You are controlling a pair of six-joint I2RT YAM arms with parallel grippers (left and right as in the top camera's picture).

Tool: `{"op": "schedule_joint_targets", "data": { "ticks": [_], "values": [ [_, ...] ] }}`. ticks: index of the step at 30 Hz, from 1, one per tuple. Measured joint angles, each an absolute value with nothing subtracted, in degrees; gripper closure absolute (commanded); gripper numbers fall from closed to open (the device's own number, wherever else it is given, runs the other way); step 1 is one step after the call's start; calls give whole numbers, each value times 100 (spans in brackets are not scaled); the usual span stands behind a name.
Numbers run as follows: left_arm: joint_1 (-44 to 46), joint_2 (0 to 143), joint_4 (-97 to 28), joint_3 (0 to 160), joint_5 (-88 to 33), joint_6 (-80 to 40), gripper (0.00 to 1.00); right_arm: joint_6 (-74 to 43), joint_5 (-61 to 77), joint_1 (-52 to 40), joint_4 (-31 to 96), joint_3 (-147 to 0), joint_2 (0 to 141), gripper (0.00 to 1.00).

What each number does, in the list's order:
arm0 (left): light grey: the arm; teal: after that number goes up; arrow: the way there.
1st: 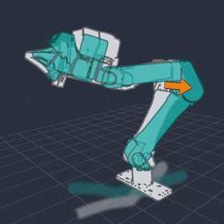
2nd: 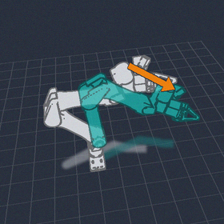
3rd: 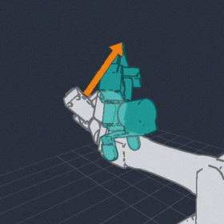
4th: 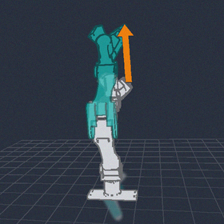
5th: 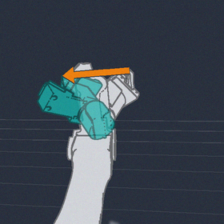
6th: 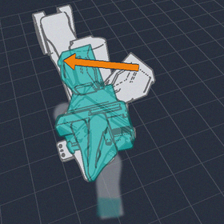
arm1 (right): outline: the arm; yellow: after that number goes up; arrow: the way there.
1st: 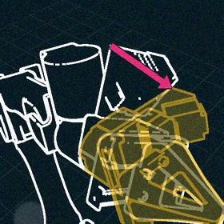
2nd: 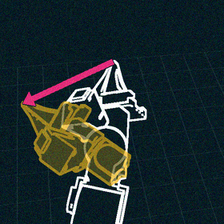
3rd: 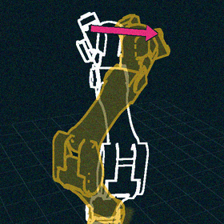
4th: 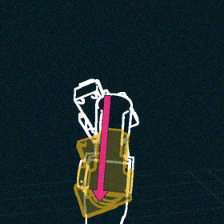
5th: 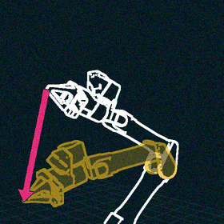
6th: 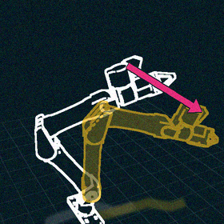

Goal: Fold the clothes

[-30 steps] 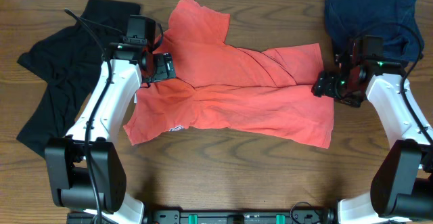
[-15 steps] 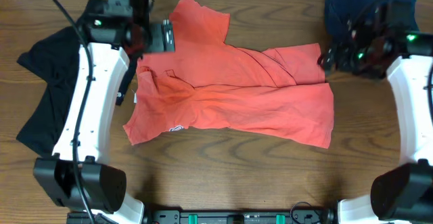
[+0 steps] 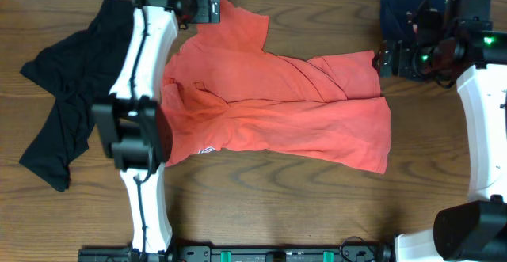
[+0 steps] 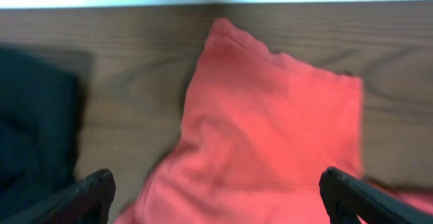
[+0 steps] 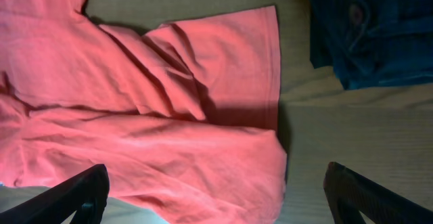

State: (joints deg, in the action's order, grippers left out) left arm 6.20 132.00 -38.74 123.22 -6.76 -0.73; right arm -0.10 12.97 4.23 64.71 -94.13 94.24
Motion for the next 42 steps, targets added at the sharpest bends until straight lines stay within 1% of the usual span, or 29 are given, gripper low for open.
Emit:
{"op": "schedule_joint_targets", "data": {
  "ticks": [8,15,17,18,20,21,22,23,24,26,28,37,42],
  "values": [
    [567,14062,-2810,12355,-698,-12,2,51,1151,207,6545,-9413,9424,1],
    [569,14481,-2633,12357,-718,-10,2,51,1131,43,6547,-9413,9424,1],
    [567,14560,-2541,12357,-718,-10,0,51,1127,38,6552,-9413,9424,1],
    [567,14588,-2497,12357,-720,-5,3,51,1120,38,6552,-9413,9424,1],
    [567,14615,-2427,12357,-718,-10,12,51,1107,38,6552,-9413,9424,1],
    [567,14621,-2386,12357,-725,-1,21,51,1105,38,6552,-9413,9424,1],
    [567,14623,-2349,12357,-729,10,32,51,1103,38,6552,-9413,9424,1],
    [567,14623,-2294,12357,-735,-34,41,51,1096,38,6549,-9413,9424,1],
    [567,14623,-2246,12361,-731,-21,46,51,1090,38,6549,-9413,9424,1],
    [567,14623,-2231,12372,-731,-8,52,51,1087,38,6543,-9413,9424,1],
    [567,14623,-2231,12376,-735,12,53,51,1087,38,6539,-9413,9424,1],
    [563,14639,-1981,12376,-738,23,54,51,1087,38,6539,-9413,9424,1],
    [532,14781,-1831,12379,-735,23,59,51,1087,38,6543,-9413,9424,1]
  ]
}}
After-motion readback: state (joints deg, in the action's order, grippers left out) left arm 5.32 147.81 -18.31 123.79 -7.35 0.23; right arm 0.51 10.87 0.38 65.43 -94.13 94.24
